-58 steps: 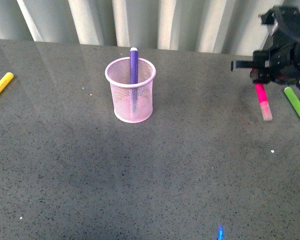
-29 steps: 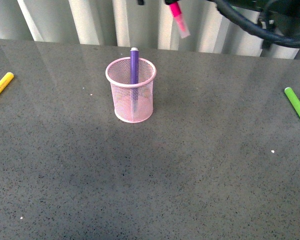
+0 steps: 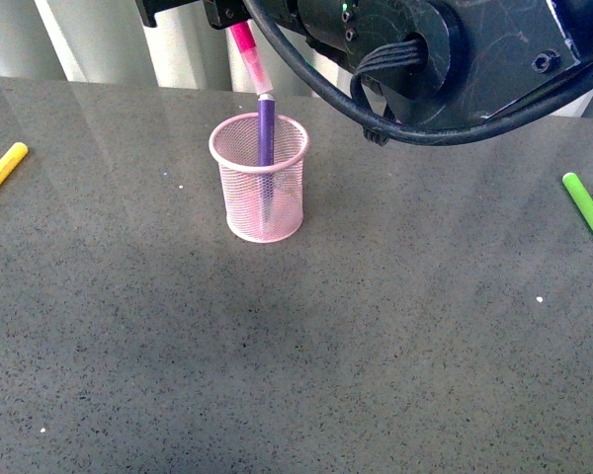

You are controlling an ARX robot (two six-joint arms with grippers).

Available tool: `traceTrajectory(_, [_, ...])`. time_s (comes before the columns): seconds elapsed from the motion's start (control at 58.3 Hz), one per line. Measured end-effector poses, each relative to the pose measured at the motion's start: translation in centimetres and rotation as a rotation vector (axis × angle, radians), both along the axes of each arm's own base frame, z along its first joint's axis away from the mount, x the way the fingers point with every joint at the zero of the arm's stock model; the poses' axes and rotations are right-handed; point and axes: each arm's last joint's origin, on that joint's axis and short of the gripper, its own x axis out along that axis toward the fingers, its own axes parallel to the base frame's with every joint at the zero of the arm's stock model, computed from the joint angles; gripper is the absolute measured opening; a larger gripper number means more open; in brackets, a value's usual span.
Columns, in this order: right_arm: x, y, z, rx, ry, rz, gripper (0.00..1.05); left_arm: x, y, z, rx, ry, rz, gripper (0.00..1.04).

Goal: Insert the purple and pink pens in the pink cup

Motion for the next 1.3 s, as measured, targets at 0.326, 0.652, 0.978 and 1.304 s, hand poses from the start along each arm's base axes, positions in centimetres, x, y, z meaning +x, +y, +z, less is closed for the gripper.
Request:
traceTrajectory(0.326, [-0.6, 0.4, -1.0, 0.027, 0.029, 0.0, 0.12, 0.0, 0.0, 0.0, 0.0, 0.0, 0.0, 0.98])
traceTrajectory(0.652, [-0.5, 0.4, -2.9, 0.023, 0.068, -0.001, 0.12, 0.0, 0.0, 0.0, 0.0, 0.0, 0.0, 0.98])
traceTrajectory(0.978, [-0.4, 0.3, -3.5, 0.023, 0.079, 0.006, 0.12, 0.0, 0.0, 0.0, 0.0, 0.0, 0.0, 0.98])
traceTrajectory(1.304, [-0.7, -0.1, -4.8, 0.002, 0.12, 0.003, 0.12, 0.0, 0.0, 0.0, 0.0, 0.0, 0.0, 0.98])
